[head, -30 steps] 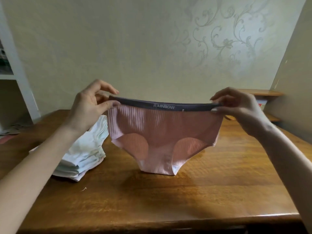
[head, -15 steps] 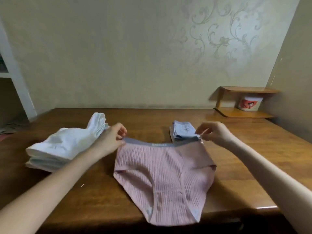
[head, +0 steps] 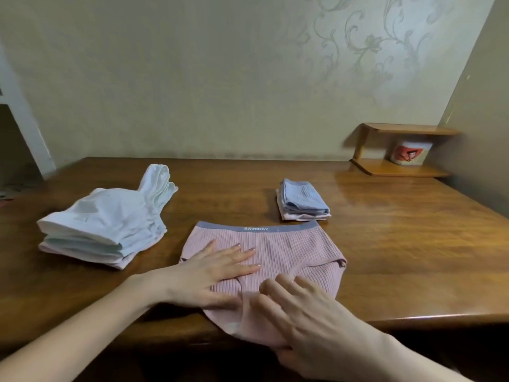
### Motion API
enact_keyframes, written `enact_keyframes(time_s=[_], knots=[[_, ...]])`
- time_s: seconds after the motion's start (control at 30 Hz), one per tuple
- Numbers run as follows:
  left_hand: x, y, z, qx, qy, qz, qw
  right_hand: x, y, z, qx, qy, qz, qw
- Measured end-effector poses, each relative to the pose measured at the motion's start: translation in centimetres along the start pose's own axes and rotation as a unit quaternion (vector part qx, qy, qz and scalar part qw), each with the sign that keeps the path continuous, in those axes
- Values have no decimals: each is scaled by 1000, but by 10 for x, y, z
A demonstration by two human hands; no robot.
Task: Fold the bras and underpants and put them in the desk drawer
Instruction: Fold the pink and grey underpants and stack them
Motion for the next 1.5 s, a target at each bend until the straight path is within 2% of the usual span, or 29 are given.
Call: enact_keyframes(time_s=[0.07,0.13,0.2,0.23,0.3,0.37,0.4,0.53,0.67,0.73,0.8,0.9,0.93,1.0,1.07,1.13,1.23,1.37,1.5], knots=[[-2,-12,-3,-114,4,-27,993,2,-9,-6,88,1,-21,996],[-4,-29,1,-228,-29,-148,962,10,-24,-24,180,44,-56,981],[-8,-45,19,-169,-127,-301,930,26,-40,-54,240,113,-70,962],[-10,-50,26,-106,-202,-337,914,36,-43,-71,276,142,-60,949],[-12,-52,38,-36,-334,-306,891,58,-42,-102,323,181,-32,928],[-8,-48,44,-39,-391,-237,889,79,-29,-126,343,208,-14,916],[-7,-47,45,-51,-398,-230,887,87,-18,-133,350,218,1,911],[-10,-47,50,-32,-402,-254,879,108,17,-142,334,205,15,920],[-15,-45,54,-33,-394,-216,893,107,37,-141,276,199,-18,940],[-14,-46,55,-85,-376,-210,899,101,48,-139,247,195,-37,948],[-15,-48,56,-175,-343,-217,897,96,48,-134,190,170,-101,962],[-19,-57,58,-276,-302,-252,877,90,38,-113,175,96,-171,965],[-21,-59,61,-290,-304,-266,868,89,39,-104,184,59,-165,967],[-24,-60,65,-318,-316,-273,851,87,49,-88,201,13,-88,976],[-25,-58,66,-339,-317,-240,852,84,62,-84,227,29,6,973],[-29,-57,68,-337,-317,-210,861,82,66,-85,224,40,53,972],[-40,-62,72,-334,-312,-217,862,83,66,-84,211,35,76,974],[-44,-59,74,-340,-308,-182,870,83,66,-83,211,30,86,973],[-40,-58,69,-340,-308,-187,868,81,62,-86,230,42,55,971]])
Point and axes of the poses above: each hand's wrist, its own x-axis towards the middle knuckle, its own y-axis out of the palm, z = x × y, the point moved 4 cm from there along x, towards the middle knuckle, and after that the axes turned 1 degree about y, right-handed, at the moved point
